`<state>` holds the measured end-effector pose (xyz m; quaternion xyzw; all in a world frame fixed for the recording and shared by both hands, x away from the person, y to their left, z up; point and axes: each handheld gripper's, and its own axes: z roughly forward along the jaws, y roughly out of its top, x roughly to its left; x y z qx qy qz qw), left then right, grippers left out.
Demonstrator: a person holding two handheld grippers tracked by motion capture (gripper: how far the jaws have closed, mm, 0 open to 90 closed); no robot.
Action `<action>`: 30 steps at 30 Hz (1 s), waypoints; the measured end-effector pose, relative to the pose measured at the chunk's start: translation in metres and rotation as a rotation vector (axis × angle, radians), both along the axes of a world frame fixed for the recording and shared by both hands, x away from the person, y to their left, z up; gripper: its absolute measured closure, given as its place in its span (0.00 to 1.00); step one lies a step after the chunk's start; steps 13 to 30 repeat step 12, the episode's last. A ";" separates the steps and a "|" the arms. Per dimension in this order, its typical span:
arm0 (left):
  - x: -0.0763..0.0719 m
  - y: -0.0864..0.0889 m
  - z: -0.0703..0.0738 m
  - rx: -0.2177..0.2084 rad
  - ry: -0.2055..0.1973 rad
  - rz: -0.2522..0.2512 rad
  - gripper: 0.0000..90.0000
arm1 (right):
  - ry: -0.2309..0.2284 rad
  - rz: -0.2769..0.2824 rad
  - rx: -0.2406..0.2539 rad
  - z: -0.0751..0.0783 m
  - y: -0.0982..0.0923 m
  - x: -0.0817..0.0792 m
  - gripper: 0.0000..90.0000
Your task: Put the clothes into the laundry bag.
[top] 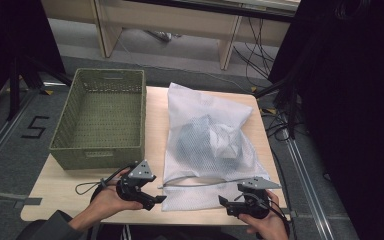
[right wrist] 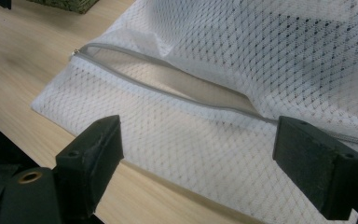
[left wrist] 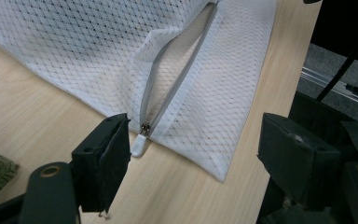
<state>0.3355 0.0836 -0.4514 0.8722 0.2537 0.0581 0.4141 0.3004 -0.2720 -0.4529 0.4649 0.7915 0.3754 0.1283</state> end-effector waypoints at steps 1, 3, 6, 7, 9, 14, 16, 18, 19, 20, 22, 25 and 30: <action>0.000 0.000 -0.001 -0.010 0.005 0.007 0.27 | 0.001 -0.001 -0.001 0.000 0.000 0.000 0.19; 0.001 0.001 -0.001 -0.008 0.011 0.012 0.27 | -0.025 0.013 -0.021 -0.003 -0.001 0.003 0.19; 0.002 0.002 -0.002 0.005 0.016 0.017 0.27 | 0.001 -0.002 -0.025 -0.004 0.000 0.002 0.19; 0.002 0.001 -0.003 -0.003 0.019 0.024 0.27 | 0.003 -0.001 -0.025 -0.004 0.000 0.002 0.19; 0.002 0.001 -0.003 0.002 0.017 0.021 0.27 | -0.015 0.015 -0.035 -0.005 -0.001 0.004 0.19; 0.003 0.001 -0.002 0.018 0.001 0.006 0.27 | -0.013 0.014 -0.058 -0.005 -0.002 0.005 0.19; 0.003 0.001 -0.002 0.018 0.001 0.006 0.27 | -0.013 0.014 -0.058 -0.005 -0.002 0.005 0.19; 0.003 0.001 -0.002 0.018 0.001 0.006 0.27 | -0.013 0.014 -0.058 -0.005 -0.002 0.005 0.19; 0.003 0.001 -0.002 0.018 0.001 0.006 0.27 | -0.013 0.014 -0.058 -0.005 -0.002 0.005 0.19; 0.003 0.001 -0.002 0.018 0.001 0.006 0.27 | -0.013 0.014 -0.058 -0.005 -0.002 0.005 0.19; 0.003 0.001 -0.002 0.018 0.001 0.006 0.27 | -0.013 0.014 -0.058 -0.005 -0.002 0.005 0.19; 0.003 0.001 -0.002 0.018 0.001 0.006 0.27 | -0.013 0.014 -0.058 -0.005 -0.002 0.005 0.19; 0.003 0.001 -0.002 0.018 0.001 0.006 0.27 | -0.013 0.014 -0.058 -0.005 -0.002 0.005 0.19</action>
